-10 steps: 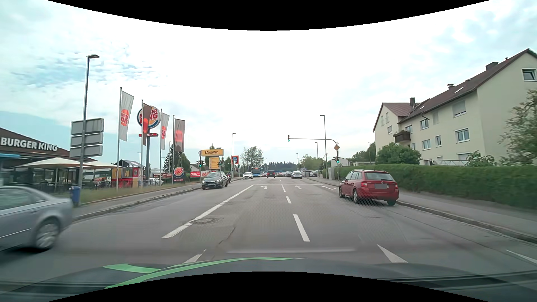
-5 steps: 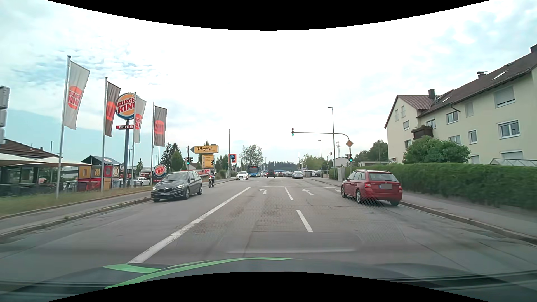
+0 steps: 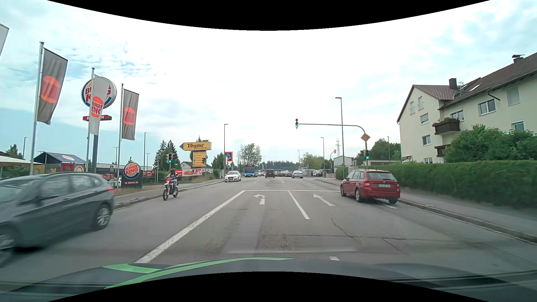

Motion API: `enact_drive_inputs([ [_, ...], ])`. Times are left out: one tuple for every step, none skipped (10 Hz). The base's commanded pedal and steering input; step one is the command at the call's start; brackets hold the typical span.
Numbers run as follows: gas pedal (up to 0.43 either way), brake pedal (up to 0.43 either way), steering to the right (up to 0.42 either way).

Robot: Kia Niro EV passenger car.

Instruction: Follow the waypoints while adhering to traffic rules and regulations

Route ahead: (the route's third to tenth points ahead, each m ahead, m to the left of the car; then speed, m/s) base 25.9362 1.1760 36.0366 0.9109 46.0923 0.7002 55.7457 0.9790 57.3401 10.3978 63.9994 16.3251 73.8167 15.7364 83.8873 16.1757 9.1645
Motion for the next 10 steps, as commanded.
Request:
enact_drive_inputs([
  [0.0, 0.0, 0.003],
  [0.0, 0.0, 0.003],
  [0.0, 0.0, 0.003],
  [0.0, 0.0, 0.002],
  [0.0, 0.0, 0.001],
  [0.0, 0.0, 0.0],
  [0.0, 0.0, 0.0],
  [0.0, 0.0, 0.001],
  [0.0, 0.0, 0.004],
  [0.0, 0.0, 0.005],
])
